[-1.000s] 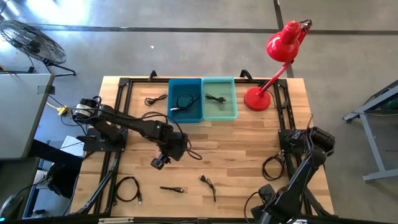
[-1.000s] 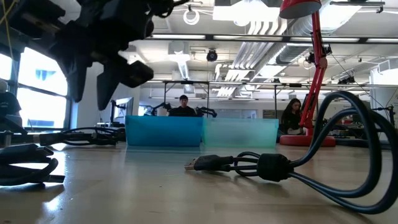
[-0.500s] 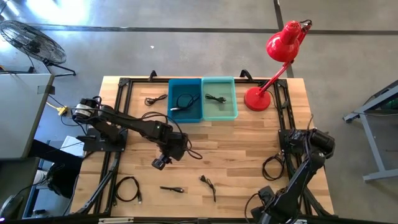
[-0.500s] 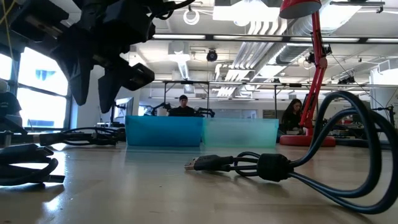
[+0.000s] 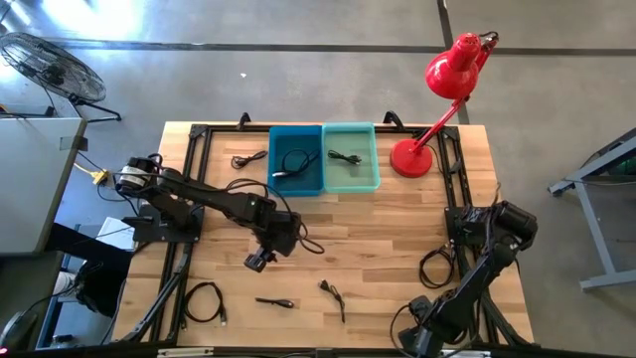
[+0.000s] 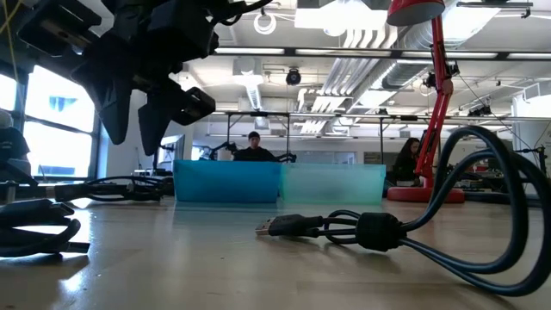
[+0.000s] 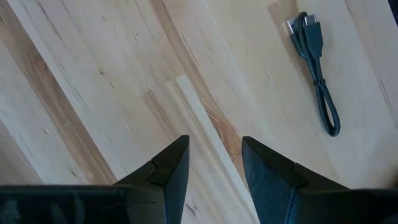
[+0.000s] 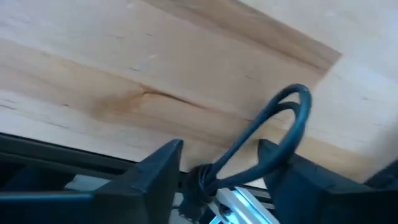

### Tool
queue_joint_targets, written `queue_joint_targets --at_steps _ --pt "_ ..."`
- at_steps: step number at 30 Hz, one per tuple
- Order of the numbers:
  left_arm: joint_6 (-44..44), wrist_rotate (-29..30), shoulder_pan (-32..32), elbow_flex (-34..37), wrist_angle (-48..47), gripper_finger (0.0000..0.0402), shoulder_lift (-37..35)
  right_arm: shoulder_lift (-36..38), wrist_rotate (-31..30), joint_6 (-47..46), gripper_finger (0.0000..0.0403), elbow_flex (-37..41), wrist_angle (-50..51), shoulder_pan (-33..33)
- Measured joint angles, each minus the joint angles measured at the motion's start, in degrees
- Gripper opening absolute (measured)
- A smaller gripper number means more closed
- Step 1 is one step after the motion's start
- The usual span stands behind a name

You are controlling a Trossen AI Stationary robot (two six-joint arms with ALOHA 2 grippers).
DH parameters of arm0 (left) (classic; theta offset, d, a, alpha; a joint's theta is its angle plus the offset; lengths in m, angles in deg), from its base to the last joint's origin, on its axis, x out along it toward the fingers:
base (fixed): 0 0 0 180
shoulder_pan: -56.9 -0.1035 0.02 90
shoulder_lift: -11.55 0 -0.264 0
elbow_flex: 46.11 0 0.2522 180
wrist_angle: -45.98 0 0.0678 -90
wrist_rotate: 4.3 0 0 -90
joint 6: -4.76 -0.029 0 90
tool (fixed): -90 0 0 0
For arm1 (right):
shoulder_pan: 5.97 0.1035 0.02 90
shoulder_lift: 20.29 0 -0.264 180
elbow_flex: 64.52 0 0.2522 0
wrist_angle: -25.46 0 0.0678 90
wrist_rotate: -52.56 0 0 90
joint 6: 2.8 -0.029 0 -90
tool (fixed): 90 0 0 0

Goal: Pick & Place USB Port
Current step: Put the black USB cable into the green bin

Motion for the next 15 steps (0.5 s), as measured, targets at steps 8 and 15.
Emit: queue_joint_targets --at_steps 8,15 --pt "1.3 0.5 0.0 0.0 0.0 0.0145 0.0 -0.1 -1.6 4.5 0.0018 1.5 -0.7 -0.2" --pt "2.7 -1.2 0.0 0.0 3.9 0.0145 0.0 0.0 -1.4 9.6 0.0009 1.7 0.1 -2.7"
